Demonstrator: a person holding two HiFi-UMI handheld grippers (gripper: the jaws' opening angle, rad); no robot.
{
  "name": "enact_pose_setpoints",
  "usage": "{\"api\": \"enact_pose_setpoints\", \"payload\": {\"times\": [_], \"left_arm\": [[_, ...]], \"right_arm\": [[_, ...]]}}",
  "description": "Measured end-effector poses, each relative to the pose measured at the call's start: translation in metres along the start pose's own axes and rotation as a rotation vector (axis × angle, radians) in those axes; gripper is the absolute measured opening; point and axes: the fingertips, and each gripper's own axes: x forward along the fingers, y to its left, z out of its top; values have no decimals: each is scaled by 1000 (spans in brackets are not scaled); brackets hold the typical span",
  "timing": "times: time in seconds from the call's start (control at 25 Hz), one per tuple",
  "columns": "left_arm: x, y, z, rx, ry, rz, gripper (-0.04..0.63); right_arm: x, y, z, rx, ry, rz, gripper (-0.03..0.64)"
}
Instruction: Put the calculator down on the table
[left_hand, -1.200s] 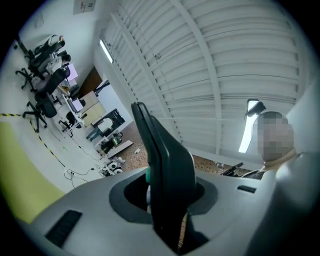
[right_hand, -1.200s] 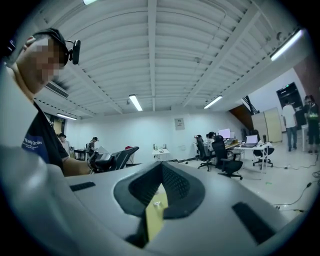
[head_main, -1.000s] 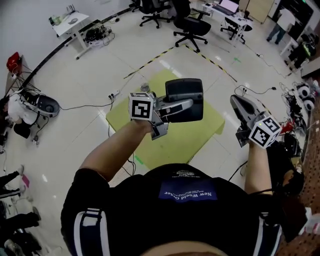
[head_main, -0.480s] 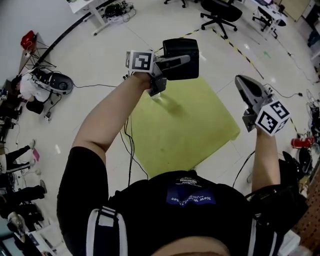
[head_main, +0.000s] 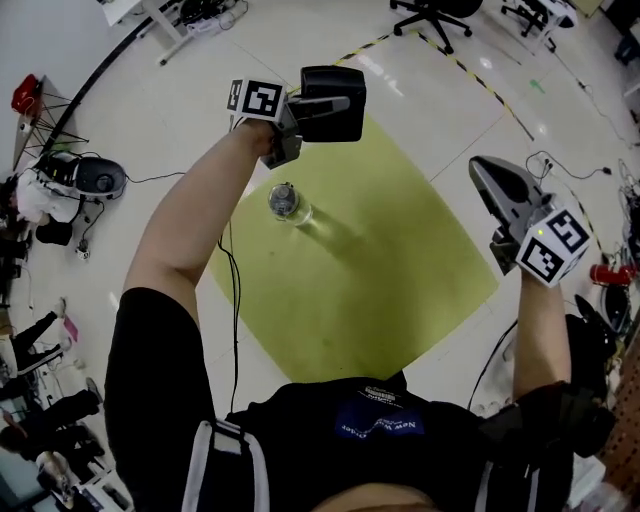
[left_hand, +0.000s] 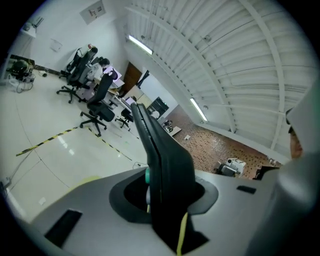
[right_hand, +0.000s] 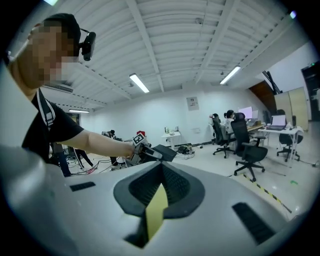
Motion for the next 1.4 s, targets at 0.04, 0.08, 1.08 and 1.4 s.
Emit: {"api": "enact_pose_setpoints", "payload": {"times": [0.04, 0.08, 1.08, 1.4], "left_arm": [[1, 17, -4, -2, 10, 6, 129], [3, 33, -9, -8, 16, 10, 130], [85, 157, -114, -84, 402, 65, 130], [76, 160, -123, 84, 589, 218, 180]], "right_arm": [[8, -3, -6, 1, 3, 2, -13], [16, -5, -13, 2, 7, 8, -14], [76, -41, -72, 92, 35, 47, -12], [69, -37, -70, 91, 27, 45, -12]]}}
